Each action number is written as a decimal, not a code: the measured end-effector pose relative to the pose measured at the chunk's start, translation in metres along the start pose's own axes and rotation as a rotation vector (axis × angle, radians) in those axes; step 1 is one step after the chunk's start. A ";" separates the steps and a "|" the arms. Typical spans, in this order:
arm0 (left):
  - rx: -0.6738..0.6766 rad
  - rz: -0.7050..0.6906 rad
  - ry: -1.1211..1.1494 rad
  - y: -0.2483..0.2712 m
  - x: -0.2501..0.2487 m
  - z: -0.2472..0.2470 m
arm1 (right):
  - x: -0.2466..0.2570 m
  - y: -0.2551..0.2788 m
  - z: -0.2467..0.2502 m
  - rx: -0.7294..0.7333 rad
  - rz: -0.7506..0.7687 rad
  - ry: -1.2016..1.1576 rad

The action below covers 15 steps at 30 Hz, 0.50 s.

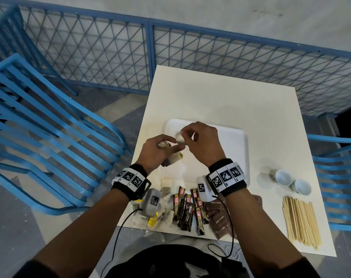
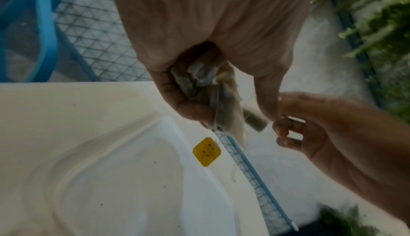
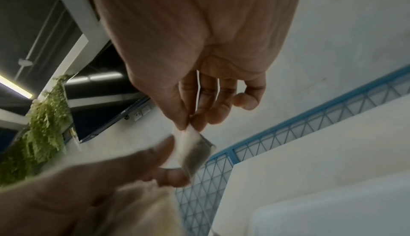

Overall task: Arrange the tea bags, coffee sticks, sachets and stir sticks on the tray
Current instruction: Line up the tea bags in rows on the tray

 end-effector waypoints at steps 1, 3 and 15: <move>-0.002 0.001 -0.012 -0.001 0.001 -0.001 | 0.000 0.000 0.000 0.000 -0.001 -0.005; -0.014 -0.004 -0.013 -0.001 0.003 0.000 | 0.000 0.001 0.000 0.006 -0.004 0.006; -0.128 0.025 -0.036 -0.004 0.003 0.023 | -0.010 0.008 -0.005 0.084 -0.087 -0.092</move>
Point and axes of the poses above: each hand's wrist, its own y-axis away from the middle knuckle, its own z-axis out of the back of the hand, x = y × z, the point moved 10 cm from there along -y, towards the middle knuckle, and after that the axes turned 4 degrees about y, right-handed, at the moved point
